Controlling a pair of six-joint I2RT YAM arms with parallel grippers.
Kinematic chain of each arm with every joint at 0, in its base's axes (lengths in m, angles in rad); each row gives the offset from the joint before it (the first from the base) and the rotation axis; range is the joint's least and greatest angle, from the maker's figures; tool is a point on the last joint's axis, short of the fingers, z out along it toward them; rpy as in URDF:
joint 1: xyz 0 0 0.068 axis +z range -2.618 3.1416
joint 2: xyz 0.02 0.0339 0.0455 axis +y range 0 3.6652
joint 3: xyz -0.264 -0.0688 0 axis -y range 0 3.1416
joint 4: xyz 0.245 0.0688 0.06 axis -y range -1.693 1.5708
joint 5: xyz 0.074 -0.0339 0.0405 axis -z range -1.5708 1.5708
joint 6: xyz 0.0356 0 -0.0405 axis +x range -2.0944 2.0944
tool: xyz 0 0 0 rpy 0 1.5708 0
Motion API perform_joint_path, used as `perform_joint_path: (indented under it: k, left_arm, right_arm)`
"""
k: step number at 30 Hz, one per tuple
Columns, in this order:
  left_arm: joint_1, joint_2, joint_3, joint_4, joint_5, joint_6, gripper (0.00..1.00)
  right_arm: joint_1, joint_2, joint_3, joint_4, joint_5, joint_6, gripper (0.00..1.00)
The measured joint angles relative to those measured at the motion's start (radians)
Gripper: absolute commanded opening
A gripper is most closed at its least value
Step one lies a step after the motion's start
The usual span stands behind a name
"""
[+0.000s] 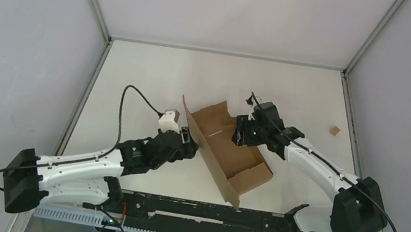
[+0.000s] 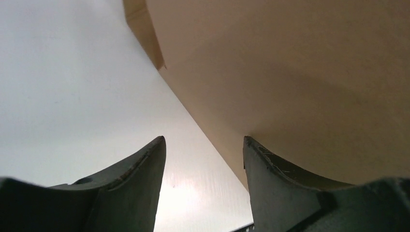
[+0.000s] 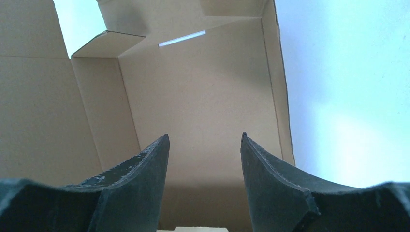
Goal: Fold the paper box
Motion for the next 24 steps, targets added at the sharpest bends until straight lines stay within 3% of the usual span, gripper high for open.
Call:
perform_joint_path:
  k: [10,24]
  left_arm:
    - [0.212,0.126,0.022,0.1,0.018,0.044,0.65]
    - [0.266,0.51,0.322,0.204,0.126,0.129,0.65]
  right_arm:
    - [-0.054,-0.02,-0.04,0.007,0.02,0.0,0.66]
    - [-0.176,-0.066,-0.076,0.004,0.031,-0.001,0.66]
